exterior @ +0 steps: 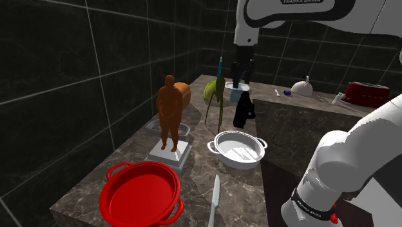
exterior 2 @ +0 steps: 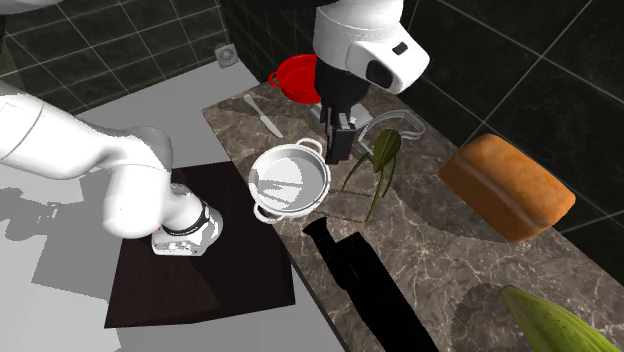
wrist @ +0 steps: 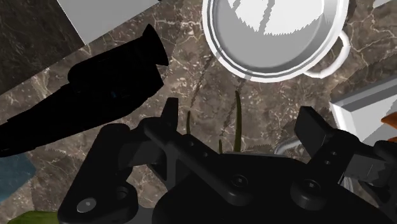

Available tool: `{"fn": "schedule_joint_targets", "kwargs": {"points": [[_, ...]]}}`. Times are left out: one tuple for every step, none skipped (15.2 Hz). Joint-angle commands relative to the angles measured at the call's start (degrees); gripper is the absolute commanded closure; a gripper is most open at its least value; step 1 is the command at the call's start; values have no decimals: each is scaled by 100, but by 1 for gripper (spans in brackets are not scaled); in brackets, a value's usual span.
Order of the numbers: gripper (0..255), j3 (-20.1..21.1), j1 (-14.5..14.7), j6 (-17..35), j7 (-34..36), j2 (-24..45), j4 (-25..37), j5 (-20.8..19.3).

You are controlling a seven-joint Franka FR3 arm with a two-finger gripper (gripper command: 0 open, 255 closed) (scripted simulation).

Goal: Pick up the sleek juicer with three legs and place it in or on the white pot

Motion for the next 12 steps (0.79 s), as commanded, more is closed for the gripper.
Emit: {"fn": "schedule_joint_targets", "kwargs": {"points": [[0,-70,11,-100,-97,605,506,76],[0,-94,16,-167,-138,910,780,121],[0,-117,19,-242,-180,1216,1064,169],[0,-140,20,-328,-222,1524,1359,218],[0,-159,16,-423,-265,1836,1667,270],[0,-176,8,-529,-307,2152,1989,323],[0,-191,-2,-647,-349,2472,2327,378],[0,-203,-17,-777,-389,2799,2683,434],[0,-213,-35,-920,-427,3135,3061,491],[0,-219,-59,-1079,-463,3481,3464,550],[0,-220,-84,-1233,-491,3798,3845,602],[0,-214,-83,-1136,-487,3742,3693,595]]}}
